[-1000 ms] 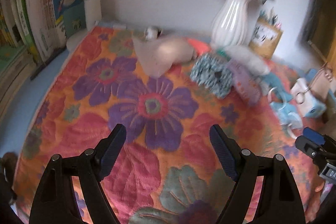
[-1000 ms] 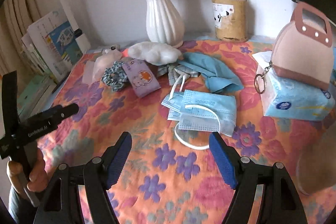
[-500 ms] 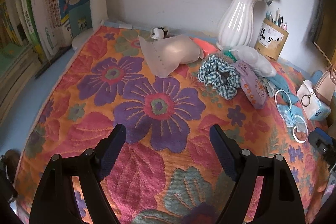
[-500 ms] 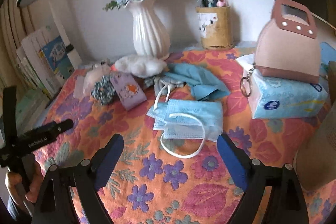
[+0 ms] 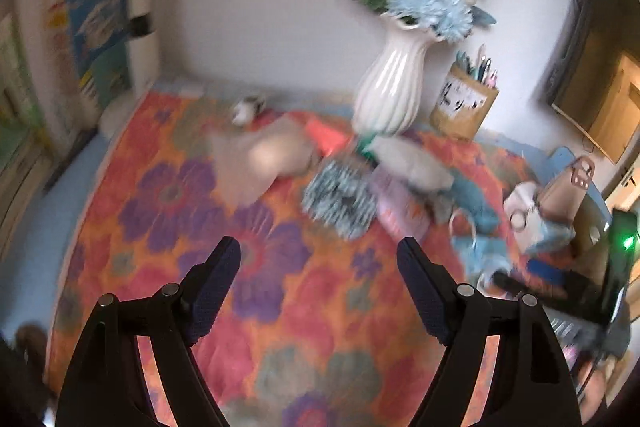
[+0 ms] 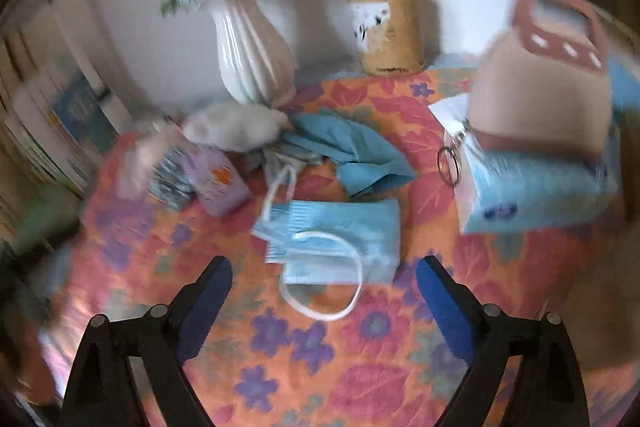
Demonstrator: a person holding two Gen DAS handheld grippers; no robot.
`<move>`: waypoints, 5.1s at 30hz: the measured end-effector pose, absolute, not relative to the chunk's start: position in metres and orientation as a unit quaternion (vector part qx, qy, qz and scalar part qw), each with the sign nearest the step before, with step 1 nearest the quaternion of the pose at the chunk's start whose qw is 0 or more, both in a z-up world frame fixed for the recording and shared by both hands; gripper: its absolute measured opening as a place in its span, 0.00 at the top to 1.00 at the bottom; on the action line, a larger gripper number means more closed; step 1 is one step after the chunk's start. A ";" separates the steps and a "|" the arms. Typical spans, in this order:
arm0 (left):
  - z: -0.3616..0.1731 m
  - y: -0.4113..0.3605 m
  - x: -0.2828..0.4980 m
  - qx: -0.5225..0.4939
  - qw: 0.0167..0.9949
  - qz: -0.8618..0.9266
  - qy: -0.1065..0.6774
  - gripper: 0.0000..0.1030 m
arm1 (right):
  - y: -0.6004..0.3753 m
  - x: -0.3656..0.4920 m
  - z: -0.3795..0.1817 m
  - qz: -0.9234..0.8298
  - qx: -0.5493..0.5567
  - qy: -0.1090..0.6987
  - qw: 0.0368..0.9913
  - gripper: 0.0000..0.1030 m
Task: Organize soft objects
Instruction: 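Grasp the checked scrunchie with the left tool while the right tool grasps the blue face masks, then carry the scrunchie and masks to the brown basket while both tools release them inside, then move both open tools back over the bed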
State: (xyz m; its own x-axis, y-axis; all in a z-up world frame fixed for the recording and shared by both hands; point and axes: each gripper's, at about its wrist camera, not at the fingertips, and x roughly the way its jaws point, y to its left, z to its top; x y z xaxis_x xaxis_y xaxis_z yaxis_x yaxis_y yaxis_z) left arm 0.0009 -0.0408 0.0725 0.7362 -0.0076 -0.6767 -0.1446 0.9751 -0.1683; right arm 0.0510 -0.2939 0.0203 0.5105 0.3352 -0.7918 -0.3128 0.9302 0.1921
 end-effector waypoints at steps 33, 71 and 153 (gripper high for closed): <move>0.035 -0.021 -0.039 -0.156 0.896 -0.057 0.411 0.90 | -0.286 0.031 0.006 0.259 0.025 0.431 0.864 0.64; 0.016 -0.033 -0.049 -0.097 0.926 -0.001 0.365 0.55 | -0.255 -0.037 0.001 0.249 -0.051 0.439 0.862 0.77; 0.105 -0.440 -0.121 0.046 0.907 -0.316 0.275 0.25 | -0.690 -0.057 0.108 0.025 0.164 0.395 0.904 0.39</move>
State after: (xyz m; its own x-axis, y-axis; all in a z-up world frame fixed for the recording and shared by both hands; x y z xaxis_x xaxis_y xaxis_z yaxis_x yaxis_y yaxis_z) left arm -0.1209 -0.4397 0.1045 0.6497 -0.5471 -0.5278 0.5981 0.7964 -0.0892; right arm -0.0568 -0.6898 0.1085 0.6866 0.1737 -0.7060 0.0849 0.9452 0.3151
